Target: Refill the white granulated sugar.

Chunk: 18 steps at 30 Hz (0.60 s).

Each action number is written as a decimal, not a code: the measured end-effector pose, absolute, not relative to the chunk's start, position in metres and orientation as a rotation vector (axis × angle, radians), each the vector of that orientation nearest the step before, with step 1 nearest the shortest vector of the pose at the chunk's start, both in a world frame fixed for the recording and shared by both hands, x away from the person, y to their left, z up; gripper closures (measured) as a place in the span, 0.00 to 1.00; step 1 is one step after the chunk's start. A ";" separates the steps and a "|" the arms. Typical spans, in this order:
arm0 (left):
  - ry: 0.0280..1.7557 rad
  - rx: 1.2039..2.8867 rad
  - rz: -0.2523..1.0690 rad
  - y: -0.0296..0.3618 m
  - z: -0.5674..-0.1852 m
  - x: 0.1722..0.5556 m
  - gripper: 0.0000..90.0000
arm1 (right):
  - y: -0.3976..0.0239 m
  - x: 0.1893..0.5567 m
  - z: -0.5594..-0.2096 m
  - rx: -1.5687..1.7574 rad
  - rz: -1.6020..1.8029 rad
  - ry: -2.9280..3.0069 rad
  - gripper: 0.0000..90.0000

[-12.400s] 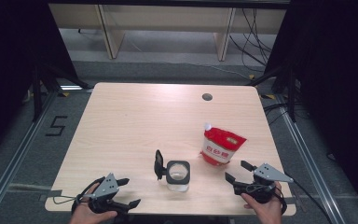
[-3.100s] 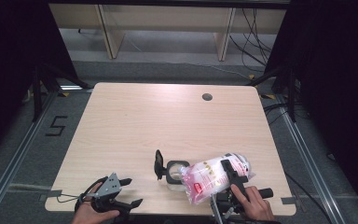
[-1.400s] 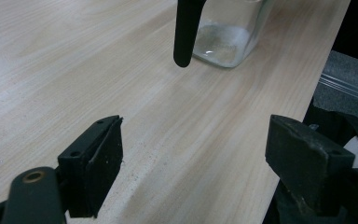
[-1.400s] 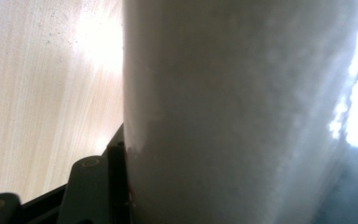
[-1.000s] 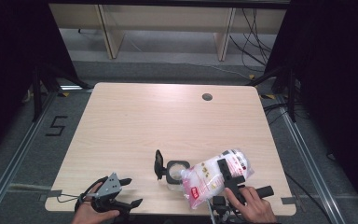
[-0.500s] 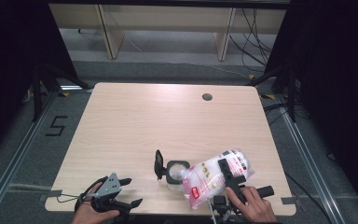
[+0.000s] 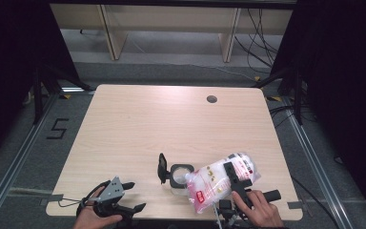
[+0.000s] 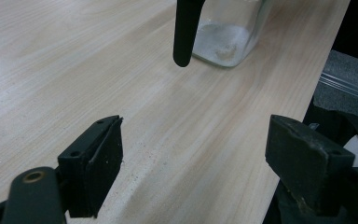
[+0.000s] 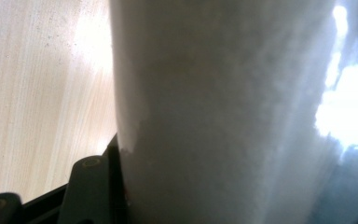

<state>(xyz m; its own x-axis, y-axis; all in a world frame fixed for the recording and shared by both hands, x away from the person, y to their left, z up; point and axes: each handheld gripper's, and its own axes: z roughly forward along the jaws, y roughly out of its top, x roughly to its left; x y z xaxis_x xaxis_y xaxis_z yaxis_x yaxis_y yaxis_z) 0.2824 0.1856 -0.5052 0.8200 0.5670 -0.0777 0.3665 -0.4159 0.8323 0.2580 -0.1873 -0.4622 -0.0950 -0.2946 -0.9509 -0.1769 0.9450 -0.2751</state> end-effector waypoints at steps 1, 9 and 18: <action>0.689 2.049 0.270 0.186 -0.505 0.282 0.21 | -0.187 0.258 -0.462 -0.369 -0.104 1.675 0.47; 0.689 2.063 0.282 0.187 -0.505 0.283 0.21 | -0.184 0.255 -0.459 -0.407 -0.147 1.663 0.47; 0.692 2.057 0.278 0.186 -0.505 0.283 0.21 | -0.184 0.254 -0.461 -0.401 -0.150 1.671 0.47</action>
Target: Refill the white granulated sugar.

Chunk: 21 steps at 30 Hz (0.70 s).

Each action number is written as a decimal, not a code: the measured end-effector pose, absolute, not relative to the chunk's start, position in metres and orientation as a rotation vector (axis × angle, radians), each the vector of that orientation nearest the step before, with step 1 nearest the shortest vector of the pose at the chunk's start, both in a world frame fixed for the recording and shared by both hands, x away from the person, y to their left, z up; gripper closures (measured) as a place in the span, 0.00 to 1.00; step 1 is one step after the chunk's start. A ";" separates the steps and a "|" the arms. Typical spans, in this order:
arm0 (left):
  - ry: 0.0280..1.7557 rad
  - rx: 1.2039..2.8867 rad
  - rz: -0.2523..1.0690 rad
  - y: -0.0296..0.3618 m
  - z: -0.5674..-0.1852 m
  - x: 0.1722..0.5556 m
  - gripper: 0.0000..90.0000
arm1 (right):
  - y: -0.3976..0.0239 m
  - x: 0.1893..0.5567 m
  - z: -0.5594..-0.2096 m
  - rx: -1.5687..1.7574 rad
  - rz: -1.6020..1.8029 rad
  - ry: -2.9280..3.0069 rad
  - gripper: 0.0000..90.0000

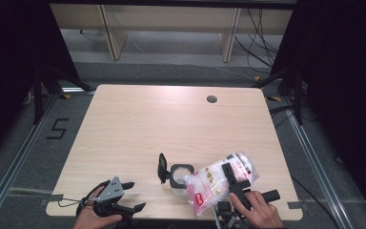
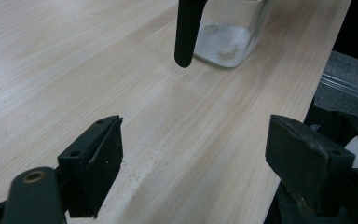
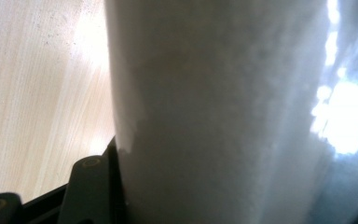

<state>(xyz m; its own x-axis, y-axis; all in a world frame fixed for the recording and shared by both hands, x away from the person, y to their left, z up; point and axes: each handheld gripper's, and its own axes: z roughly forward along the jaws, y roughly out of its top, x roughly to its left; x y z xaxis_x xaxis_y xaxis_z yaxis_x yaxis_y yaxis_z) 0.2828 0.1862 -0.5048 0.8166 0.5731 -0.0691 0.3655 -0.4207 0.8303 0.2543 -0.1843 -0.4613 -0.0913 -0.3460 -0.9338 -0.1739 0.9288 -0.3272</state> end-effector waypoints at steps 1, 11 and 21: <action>0.691 2.058 0.279 0.186 -0.505 0.283 0.21 | -0.184 0.254 -0.461 -0.402 -0.155 1.672 0.47; 0.701 2.037 0.273 0.186 -0.505 0.282 0.21 | -0.187 0.254 -0.462 -0.354 -0.130 1.689 0.47; 0.704 2.035 0.269 0.186 -0.505 0.282 0.21 | -0.187 0.255 -0.459 -0.400 -0.137 1.670 0.47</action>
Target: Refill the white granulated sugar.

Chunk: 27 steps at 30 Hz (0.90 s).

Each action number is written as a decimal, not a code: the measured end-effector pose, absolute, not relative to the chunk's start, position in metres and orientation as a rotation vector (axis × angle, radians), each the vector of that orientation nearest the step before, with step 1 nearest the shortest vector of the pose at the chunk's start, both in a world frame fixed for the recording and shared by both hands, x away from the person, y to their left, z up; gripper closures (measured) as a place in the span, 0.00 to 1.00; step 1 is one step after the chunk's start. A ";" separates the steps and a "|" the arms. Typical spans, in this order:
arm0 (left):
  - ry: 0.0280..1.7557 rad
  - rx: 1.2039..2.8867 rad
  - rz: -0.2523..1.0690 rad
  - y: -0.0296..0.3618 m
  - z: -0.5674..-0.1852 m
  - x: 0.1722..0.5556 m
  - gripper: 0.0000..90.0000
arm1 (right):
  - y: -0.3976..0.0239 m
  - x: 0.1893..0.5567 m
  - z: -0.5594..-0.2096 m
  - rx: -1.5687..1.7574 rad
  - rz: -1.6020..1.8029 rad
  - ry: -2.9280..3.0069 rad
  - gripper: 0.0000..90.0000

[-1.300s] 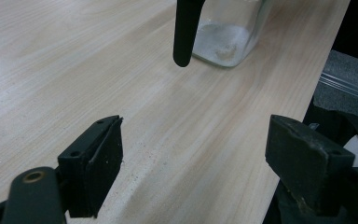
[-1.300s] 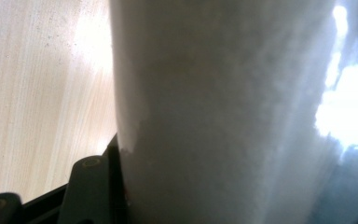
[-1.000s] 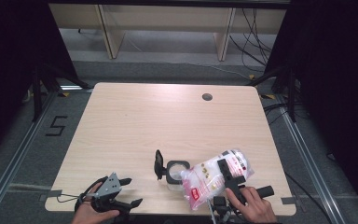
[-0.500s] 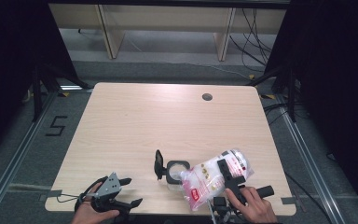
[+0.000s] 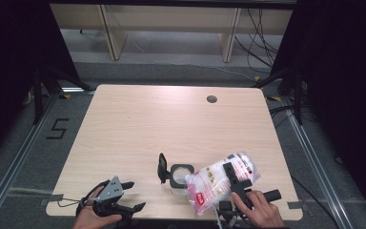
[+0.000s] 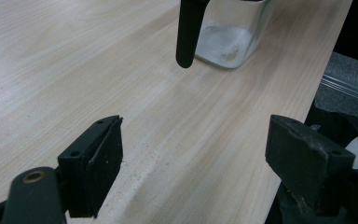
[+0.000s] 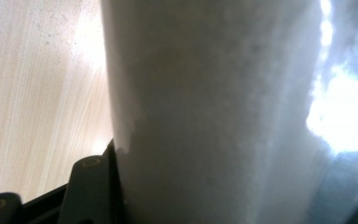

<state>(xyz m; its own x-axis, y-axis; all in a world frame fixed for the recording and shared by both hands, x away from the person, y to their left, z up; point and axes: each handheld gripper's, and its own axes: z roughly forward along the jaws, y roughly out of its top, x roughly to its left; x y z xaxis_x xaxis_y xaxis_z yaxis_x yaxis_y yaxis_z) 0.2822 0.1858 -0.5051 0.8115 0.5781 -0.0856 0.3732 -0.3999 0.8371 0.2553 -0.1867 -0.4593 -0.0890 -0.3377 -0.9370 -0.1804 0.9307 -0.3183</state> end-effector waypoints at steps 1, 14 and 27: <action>0.704 2.036 0.269 0.186 -0.505 0.282 0.21 | -0.188 0.256 -0.461 -0.405 -0.106 1.651 0.47; 0.675 2.042 0.286 0.187 -0.505 0.284 0.21 | -0.187 0.255 -0.456 -0.454 -0.151 1.621 0.47; 0.686 2.040 0.280 0.186 -0.505 0.283 0.21 | -0.186 0.254 -0.454 -0.469 -0.157 1.612 0.47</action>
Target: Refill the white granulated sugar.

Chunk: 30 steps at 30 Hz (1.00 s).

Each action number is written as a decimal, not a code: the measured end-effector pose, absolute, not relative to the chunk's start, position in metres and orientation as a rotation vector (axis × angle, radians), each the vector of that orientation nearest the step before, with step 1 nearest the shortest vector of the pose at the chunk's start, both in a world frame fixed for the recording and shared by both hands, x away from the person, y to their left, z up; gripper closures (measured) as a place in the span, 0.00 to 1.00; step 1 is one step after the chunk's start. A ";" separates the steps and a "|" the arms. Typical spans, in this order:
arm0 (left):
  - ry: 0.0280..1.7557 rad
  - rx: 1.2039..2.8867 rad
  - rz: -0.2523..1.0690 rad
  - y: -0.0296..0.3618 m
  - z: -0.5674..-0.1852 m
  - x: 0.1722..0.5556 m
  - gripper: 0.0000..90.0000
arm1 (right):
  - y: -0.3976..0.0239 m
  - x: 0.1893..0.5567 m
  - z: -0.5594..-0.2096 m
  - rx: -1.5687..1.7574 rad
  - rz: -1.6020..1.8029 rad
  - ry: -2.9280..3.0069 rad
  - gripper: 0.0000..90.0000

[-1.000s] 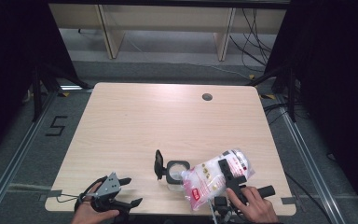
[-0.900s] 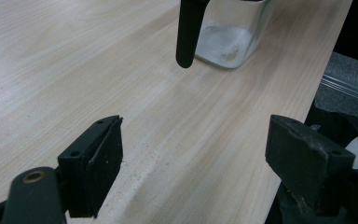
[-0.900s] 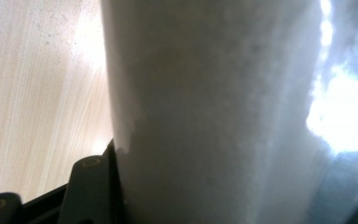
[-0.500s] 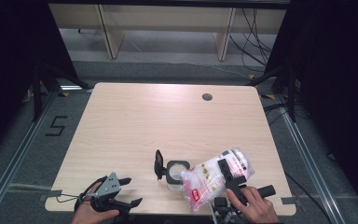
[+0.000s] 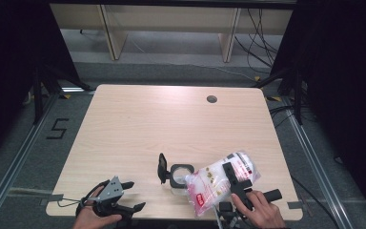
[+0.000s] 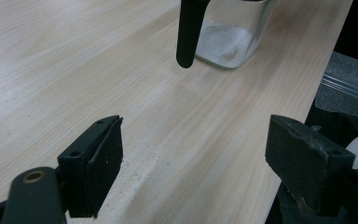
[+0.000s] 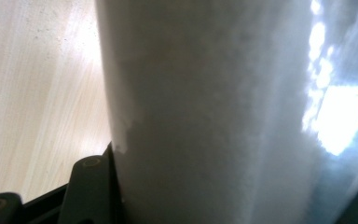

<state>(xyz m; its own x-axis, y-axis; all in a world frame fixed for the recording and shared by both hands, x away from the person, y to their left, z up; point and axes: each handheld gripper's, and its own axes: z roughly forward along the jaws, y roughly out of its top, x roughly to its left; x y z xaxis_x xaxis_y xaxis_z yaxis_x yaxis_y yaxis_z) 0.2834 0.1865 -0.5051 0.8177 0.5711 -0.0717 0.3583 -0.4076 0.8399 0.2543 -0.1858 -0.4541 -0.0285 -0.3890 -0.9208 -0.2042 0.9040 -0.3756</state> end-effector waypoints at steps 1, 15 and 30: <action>0.677 2.041 0.285 0.187 -0.505 0.284 0.21 | -0.187 0.254 -0.455 -0.444 -0.147 1.618 0.47; 0.674 2.043 0.290 0.187 -0.505 0.284 0.21 | -0.189 0.254 -0.457 -0.396 -0.120 1.654 0.47; 0.669 2.048 0.288 0.187 -0.505 0.284 0.21 | -0.190 0.256 -0.456 -0.450 -0.117 1.609 0.47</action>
<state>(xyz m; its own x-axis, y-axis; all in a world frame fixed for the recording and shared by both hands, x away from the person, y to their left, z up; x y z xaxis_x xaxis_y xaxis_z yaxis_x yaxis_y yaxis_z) 0.2841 0.1873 -0.5045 0.8240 0.5636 -0.0583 0.3457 -0.4186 0.8398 0.2561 -0.1901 -0.4562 -0.0238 -0.3543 -0.9348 -0.2156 0.9149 -0.3413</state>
